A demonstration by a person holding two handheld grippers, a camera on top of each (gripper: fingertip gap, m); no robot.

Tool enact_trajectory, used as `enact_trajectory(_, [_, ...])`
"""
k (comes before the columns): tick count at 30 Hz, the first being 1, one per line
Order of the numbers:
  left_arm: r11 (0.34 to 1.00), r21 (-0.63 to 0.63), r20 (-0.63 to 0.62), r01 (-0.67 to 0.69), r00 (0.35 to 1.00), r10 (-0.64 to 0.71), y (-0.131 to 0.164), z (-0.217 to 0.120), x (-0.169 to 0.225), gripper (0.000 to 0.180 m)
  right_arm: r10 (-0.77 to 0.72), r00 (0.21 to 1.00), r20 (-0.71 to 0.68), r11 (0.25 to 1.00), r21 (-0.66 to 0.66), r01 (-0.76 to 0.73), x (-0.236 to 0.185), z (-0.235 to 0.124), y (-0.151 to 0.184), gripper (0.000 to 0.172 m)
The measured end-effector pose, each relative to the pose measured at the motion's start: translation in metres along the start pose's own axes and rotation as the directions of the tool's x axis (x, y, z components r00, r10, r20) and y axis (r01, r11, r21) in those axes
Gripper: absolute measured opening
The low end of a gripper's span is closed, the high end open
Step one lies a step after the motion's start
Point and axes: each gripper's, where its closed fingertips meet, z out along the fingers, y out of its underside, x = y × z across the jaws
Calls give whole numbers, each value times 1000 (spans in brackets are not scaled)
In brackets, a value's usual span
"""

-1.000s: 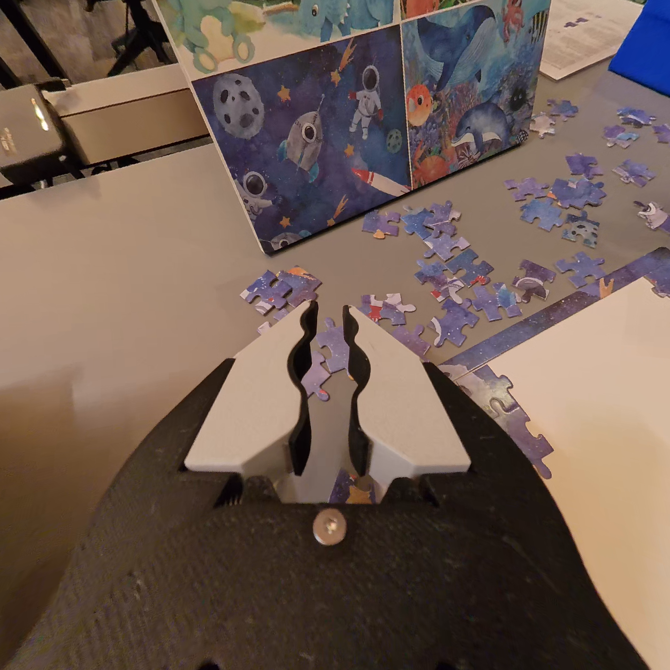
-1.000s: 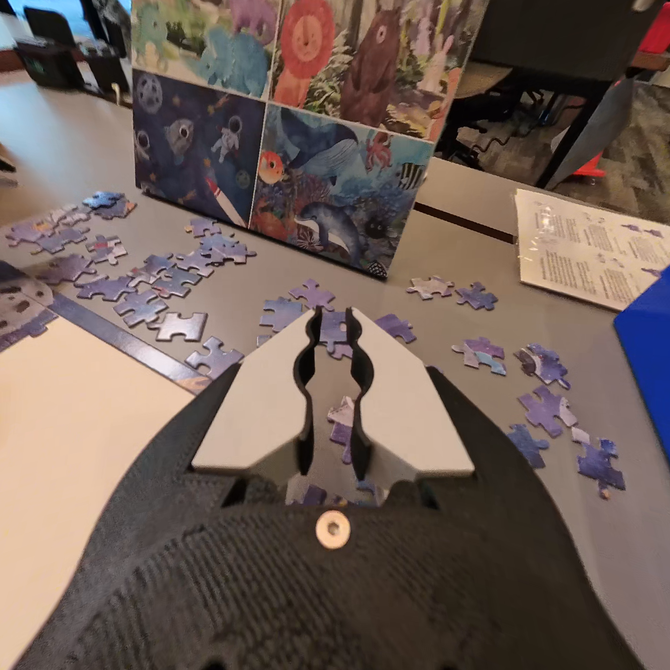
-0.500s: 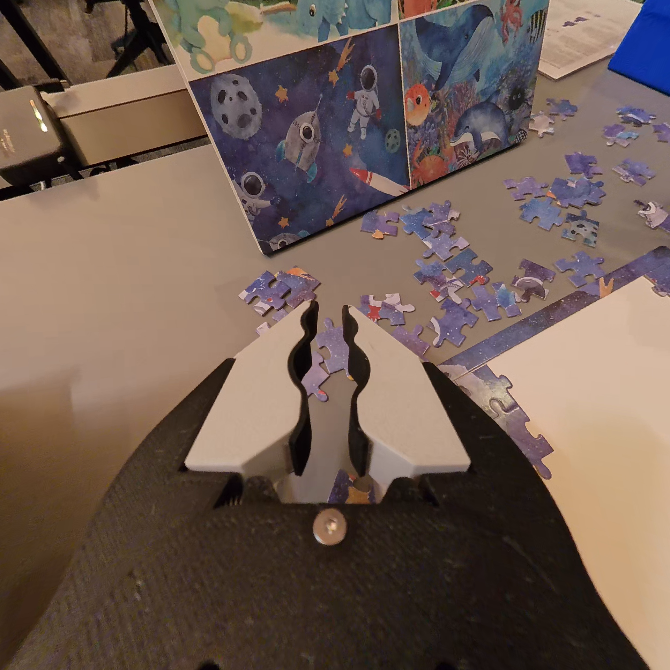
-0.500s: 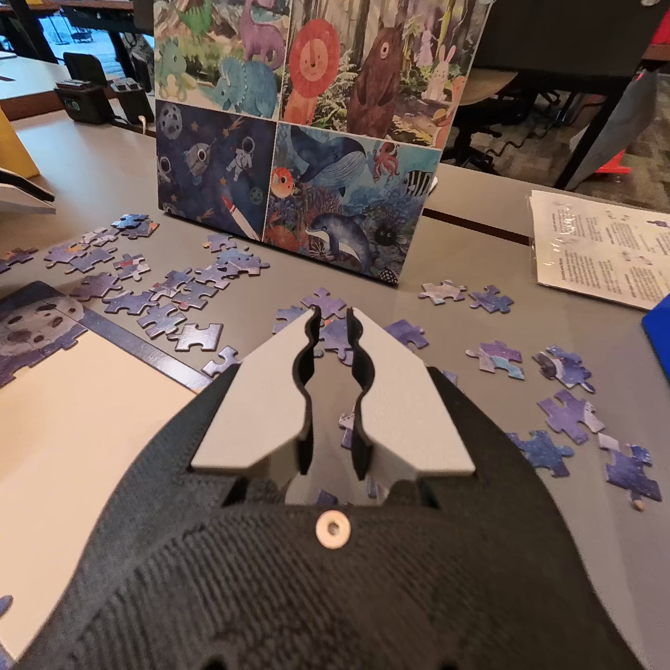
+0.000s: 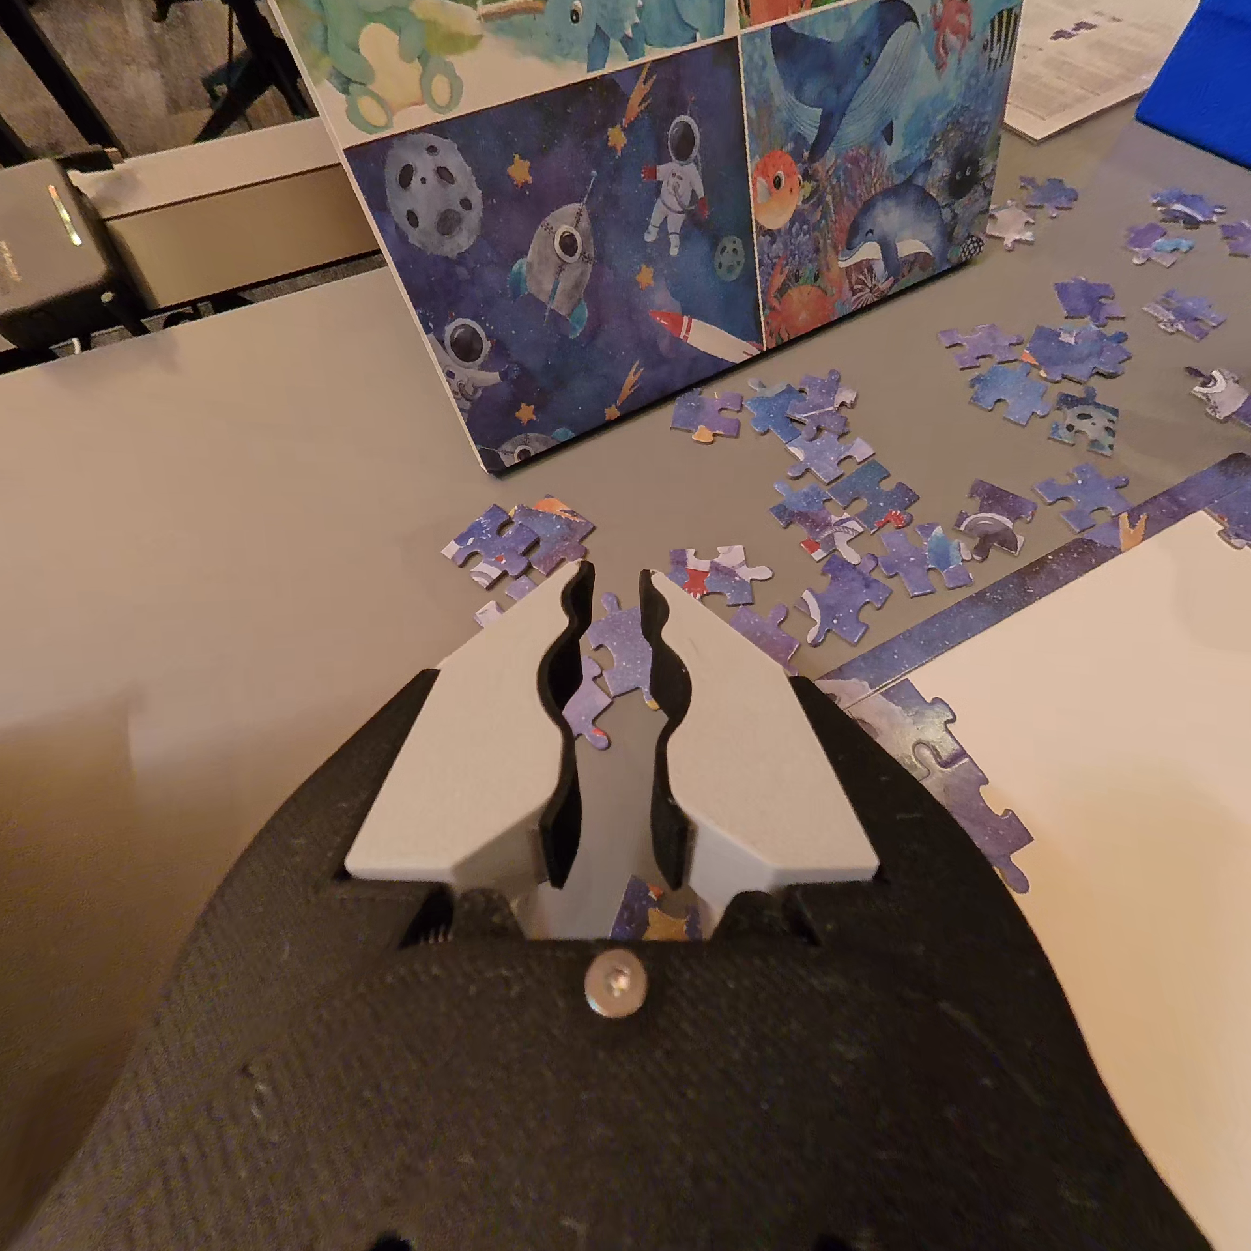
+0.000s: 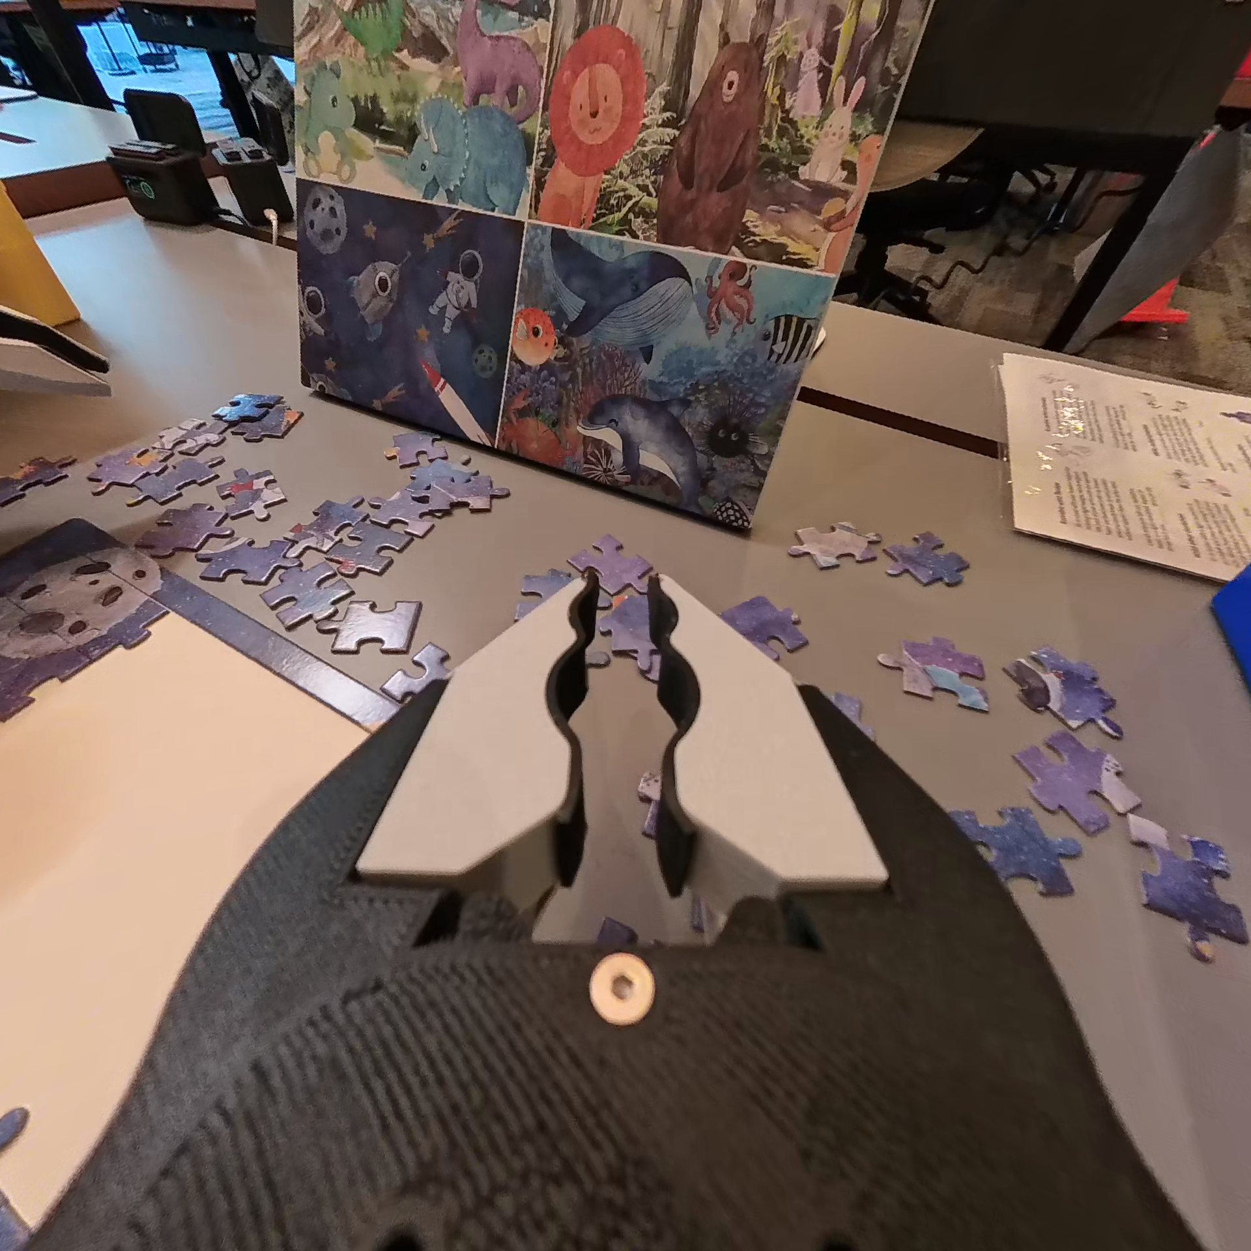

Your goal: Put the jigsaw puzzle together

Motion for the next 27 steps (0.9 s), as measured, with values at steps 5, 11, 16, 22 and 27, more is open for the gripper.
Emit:
enact_trajectory(5, [1000,-1,0,-1,1000,1,0,0,0,12,-2,1000,2,1000,-3,2,-1,1,1,13])
enact_trajectory(11, [1000,-3,-2,-2,1000,2,0,0,1,12,1,1000,4,1000,-5,-1,0,1,1,13])
enact_trajectory(16, [1000,-4,-2,-3,1000,3,1,1,1,12,0,1000,6,1000,-7,0,-1,2,1,14])
enact_trajectory(22, [1000,-9,-3,-5,1000,5,2,1,1,12,2,1000,8,1000,-8,-2,-1,2,2,14])
enact_trajectory(27, [1000,-11,-3,-6,1000,6,2,1,1,13,1,1000,9,1000,-9,-1,-1,2,2,14])
